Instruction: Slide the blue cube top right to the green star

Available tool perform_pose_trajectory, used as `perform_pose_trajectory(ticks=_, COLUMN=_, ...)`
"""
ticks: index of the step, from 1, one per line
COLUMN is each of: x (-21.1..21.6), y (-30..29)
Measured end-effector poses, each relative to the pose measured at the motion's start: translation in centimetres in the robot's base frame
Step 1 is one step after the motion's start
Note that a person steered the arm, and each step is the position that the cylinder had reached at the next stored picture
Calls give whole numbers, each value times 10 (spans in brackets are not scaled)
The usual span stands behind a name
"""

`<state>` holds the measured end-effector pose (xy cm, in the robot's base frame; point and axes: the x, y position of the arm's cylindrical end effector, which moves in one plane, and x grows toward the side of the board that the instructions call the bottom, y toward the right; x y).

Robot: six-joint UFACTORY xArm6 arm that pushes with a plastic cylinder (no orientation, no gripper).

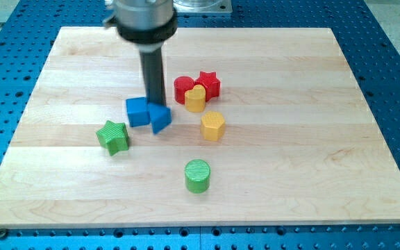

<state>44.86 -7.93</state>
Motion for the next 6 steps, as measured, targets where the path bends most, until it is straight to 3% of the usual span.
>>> perform_pose_trajectory(ticks=1, x=14, y=-11)
perform_pose_trajectory(ticks=2, x=-26, y=-9)
perform_pose_trajectory(ticks=3, x=-33, y=-62)
perform_pose_trajectory(ticks=4, x=3, y=-65)
perform_pose_trajectory(ticks=6, x=-37, y=-32)
